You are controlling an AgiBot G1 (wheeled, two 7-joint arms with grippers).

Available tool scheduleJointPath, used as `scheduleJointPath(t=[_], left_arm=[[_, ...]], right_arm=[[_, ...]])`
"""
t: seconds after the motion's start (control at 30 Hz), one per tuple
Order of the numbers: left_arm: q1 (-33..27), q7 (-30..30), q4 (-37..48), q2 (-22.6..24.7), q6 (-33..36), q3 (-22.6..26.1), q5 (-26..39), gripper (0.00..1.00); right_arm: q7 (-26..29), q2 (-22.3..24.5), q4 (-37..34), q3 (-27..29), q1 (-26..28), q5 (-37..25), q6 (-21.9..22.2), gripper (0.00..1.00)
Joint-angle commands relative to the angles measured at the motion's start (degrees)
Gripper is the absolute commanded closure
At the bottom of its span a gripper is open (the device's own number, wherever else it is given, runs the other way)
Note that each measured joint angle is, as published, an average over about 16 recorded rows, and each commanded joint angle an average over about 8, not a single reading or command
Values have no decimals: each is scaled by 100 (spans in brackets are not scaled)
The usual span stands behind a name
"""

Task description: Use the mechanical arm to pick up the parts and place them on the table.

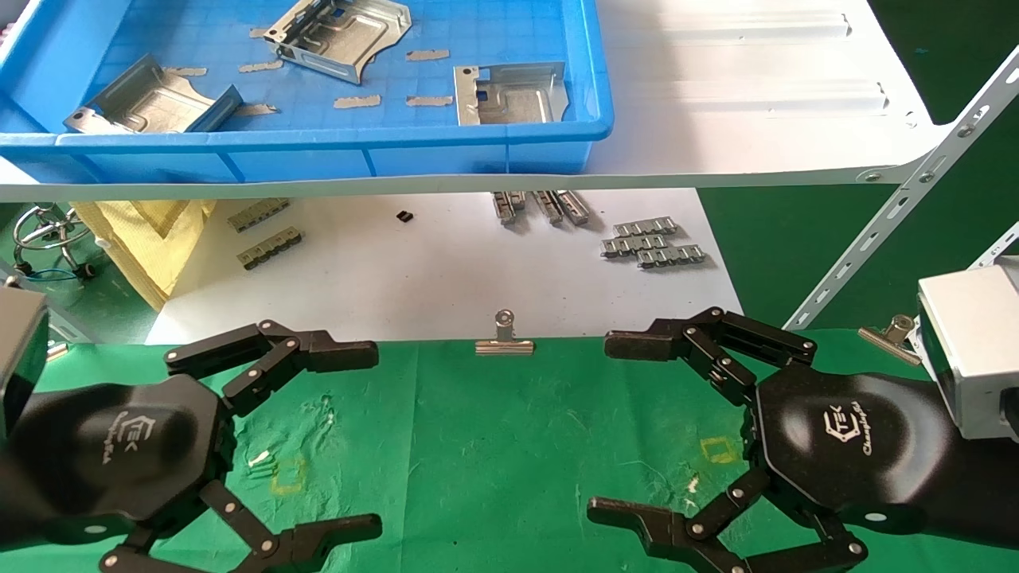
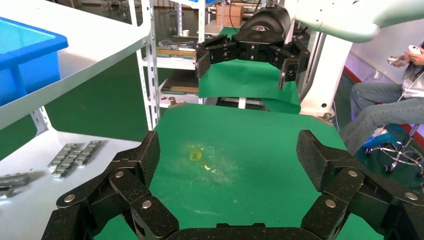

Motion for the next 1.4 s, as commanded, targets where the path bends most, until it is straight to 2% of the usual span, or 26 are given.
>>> scheduleJointPath(t=[0.03, 0.6, 0.63, 0.87, 0.9, 1.4], left_arm=[[0, 0, 0, 0, 0, 0, 0, 0], [0, 0, 0, 0, 0, 0, 0, 0], [0, 0, 0, 0, 0, 0, 0, 0], [0, 0, 0, 0, 0, 0, 0, 0], [0, 0, 0, 0, 0, 0, 0, 0], [0, 0, 0, 0, 0, 0, 0, 0]], right_arm=[[0, 0, 0, 0, 0, 0, 0, 0], [0, 0, 0, 0, 0, 0, 0, 0], [0, 0, 0, 0, 0, 0, 0, 4], [0, 0, 0, 0, 0, 0, 0, 91], [0, 0, 0, 0, 0, 0, 0, 100], [0, 0, 0, 0, 0, 0, 0, 100]])
